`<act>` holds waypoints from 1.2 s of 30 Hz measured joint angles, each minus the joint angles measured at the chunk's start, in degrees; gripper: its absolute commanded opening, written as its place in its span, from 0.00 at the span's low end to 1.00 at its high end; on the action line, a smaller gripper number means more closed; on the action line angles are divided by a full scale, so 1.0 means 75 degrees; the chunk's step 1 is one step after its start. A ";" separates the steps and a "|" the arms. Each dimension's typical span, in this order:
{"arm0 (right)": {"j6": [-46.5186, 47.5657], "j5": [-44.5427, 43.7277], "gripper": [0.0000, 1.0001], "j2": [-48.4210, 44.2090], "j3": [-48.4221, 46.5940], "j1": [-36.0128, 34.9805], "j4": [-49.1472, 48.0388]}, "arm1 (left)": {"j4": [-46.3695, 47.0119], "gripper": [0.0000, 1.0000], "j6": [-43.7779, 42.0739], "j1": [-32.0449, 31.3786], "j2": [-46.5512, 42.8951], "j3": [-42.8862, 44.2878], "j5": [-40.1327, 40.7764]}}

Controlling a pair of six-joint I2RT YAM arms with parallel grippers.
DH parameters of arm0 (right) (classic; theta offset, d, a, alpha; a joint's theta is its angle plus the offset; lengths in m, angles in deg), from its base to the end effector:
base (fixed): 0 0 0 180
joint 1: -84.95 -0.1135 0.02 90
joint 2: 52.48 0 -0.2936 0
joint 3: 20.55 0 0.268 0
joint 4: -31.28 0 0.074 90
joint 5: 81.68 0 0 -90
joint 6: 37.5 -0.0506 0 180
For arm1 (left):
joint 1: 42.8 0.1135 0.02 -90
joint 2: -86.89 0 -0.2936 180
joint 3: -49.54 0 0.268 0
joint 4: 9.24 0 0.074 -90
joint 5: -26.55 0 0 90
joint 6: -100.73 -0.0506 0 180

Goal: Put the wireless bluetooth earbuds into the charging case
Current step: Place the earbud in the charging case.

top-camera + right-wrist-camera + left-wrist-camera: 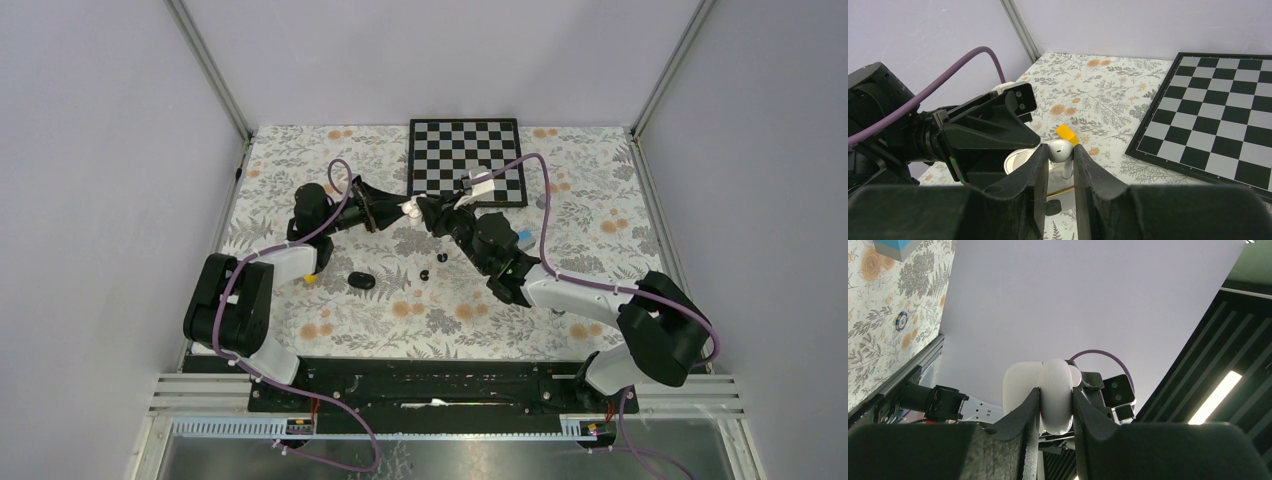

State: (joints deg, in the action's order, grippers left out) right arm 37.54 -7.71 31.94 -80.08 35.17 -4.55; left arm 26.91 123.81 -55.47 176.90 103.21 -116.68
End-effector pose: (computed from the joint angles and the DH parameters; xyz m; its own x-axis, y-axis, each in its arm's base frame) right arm 0.2399 0.2620 0.3162 -0.0259 0.3536 -0.9350 -0.5715 0.7622 0.3041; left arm 0.3230 -0.1142 0.2479 -0.8385 -0.3759 0.3945 -0.3608 -0.1594 -0.9189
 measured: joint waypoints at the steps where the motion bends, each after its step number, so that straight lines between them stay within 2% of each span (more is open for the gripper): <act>1: -0.0003 0.0000 0.23 0.0023 0.0000 -0.0012 0.0000 | 0.0012 0.00 0.0029 0.0000 -0.0003 -0.0015 0.0000; 36: 0.0175 -0.0134 0.24 -0.0003 0.0312 -0.0309 -0.0405 | 0.0090 0.00 0.0192 0.0224 -0.0210 -0.0300 0.0029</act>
State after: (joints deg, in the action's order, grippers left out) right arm 38.85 -8.71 31.92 -77.74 32.86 -7.59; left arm 27.58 125.25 -53.79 175.33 100.96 -116.46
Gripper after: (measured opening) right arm 0.283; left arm 0.275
